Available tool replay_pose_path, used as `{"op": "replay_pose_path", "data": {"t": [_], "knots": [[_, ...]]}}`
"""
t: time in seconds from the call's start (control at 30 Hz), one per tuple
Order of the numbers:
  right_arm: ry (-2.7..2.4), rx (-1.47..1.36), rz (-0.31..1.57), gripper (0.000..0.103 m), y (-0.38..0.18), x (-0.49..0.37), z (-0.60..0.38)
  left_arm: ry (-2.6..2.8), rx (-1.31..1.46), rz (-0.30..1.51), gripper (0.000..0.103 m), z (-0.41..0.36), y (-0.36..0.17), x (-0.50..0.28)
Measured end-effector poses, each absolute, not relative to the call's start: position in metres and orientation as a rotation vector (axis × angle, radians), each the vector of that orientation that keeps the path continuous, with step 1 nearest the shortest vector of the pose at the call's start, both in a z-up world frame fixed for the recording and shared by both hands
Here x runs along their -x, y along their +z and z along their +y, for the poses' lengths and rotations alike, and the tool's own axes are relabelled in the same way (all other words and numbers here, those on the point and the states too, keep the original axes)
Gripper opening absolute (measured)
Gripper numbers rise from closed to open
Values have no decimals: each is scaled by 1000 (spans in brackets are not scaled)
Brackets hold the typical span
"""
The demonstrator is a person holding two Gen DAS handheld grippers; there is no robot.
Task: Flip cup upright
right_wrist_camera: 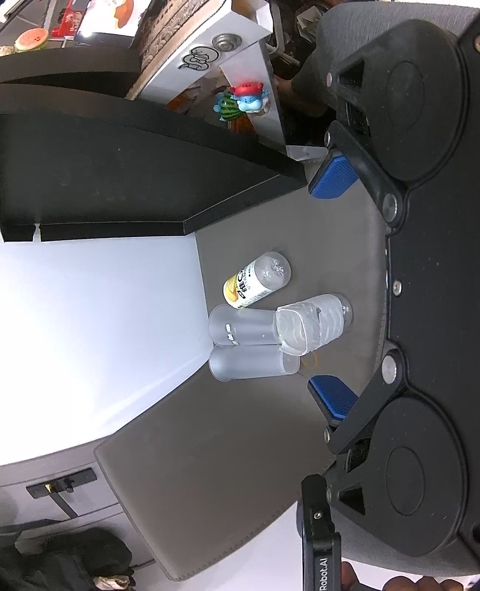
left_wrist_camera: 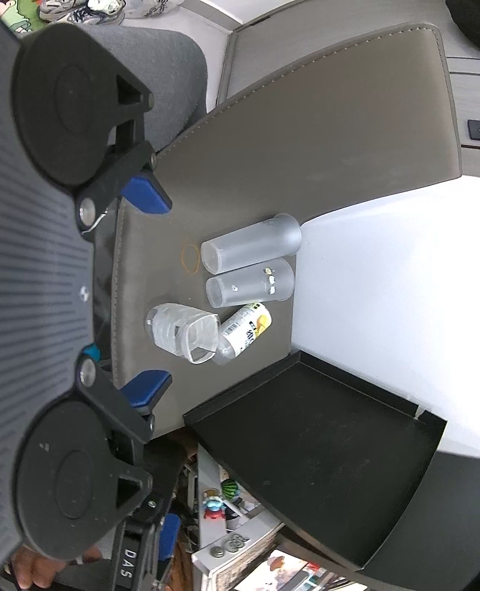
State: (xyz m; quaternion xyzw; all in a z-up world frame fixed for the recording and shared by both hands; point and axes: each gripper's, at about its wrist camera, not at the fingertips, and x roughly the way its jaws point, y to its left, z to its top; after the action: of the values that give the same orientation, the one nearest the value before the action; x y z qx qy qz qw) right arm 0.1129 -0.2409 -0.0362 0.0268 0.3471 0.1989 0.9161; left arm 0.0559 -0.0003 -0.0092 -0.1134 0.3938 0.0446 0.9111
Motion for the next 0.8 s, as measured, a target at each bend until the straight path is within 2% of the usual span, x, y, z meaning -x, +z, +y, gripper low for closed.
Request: {"op": "replay_pose_path", "data": {"t": [0.8], "knots": [[456,23,746,103,-46,-92,-230,67,196,845,91,-4,-15,-41]]}}
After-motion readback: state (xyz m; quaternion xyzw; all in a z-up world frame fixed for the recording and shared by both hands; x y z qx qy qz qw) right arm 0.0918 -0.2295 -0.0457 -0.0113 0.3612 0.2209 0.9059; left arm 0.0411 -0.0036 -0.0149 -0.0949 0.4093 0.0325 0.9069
